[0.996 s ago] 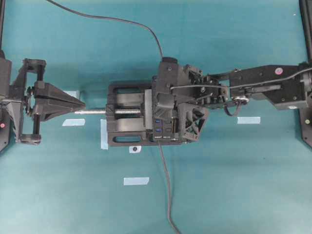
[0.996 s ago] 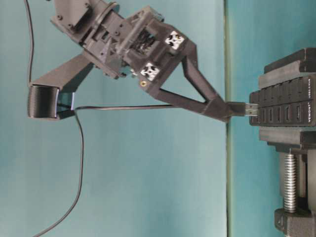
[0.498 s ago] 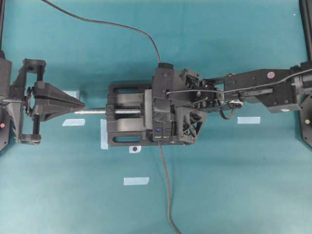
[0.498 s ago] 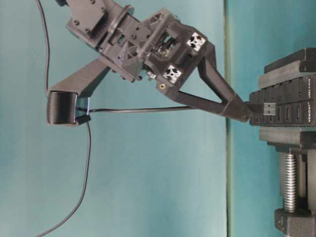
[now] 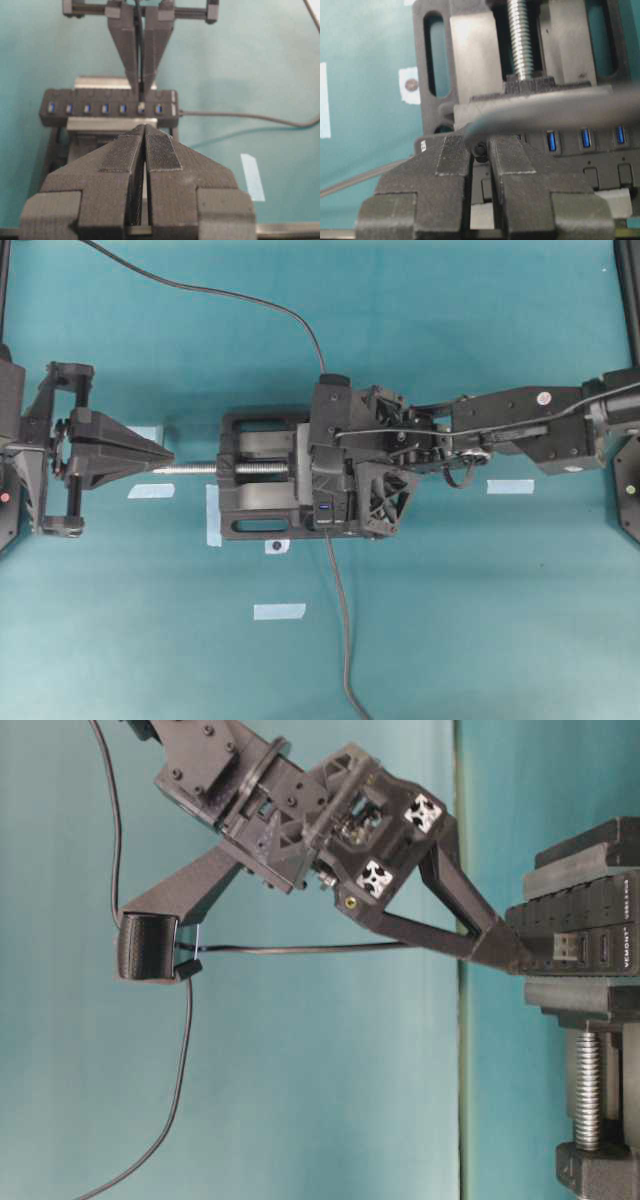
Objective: Insert the USB into the second port from the front of the fixed hub.
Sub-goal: 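Carry the held USB plug over the second port and align it, then push the USB plug down into the second port with the right gripper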
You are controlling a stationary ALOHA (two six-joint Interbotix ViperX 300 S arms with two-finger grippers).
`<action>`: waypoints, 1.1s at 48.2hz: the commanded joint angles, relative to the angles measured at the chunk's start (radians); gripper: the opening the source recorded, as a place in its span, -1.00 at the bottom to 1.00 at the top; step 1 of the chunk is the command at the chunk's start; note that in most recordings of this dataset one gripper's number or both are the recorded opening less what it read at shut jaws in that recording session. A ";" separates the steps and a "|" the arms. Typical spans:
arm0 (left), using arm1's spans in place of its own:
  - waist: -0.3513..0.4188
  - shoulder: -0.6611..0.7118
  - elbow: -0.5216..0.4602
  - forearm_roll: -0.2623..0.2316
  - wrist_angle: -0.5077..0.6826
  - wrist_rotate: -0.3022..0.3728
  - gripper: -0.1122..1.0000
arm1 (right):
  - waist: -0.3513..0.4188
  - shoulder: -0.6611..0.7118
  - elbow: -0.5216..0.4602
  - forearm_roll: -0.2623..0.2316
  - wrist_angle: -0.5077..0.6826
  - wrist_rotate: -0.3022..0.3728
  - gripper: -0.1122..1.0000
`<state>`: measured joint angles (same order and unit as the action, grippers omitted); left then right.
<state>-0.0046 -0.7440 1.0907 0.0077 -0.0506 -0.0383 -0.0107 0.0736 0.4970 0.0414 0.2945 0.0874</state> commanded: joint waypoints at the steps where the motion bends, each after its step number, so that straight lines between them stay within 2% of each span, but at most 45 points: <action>1: -0.002 -0.005 -0.011 0.003 -0.009 0.000 -0.80 | 0.003 -0.011 -0.023 -0.002 -0.008 0.006 -0.66; 29: -0.002 -0.023 0.000 0.003 -0.008 -0.002 -0.80 | 0.003 0.011 -0.026 -0.023 0.008 0.003 -0.67; 53: -0.002 -0.023 0.003 0.002 -0.009 -0.002 -0.80 | 0.003 0.032 -0.029 -0.023 0.058 0.003 -0.67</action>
<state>-0.0046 -0.7685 1.1045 0.0092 -0.0506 -0.0383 -0.0107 0.1104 0.4740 0.0184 0.3359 0.0874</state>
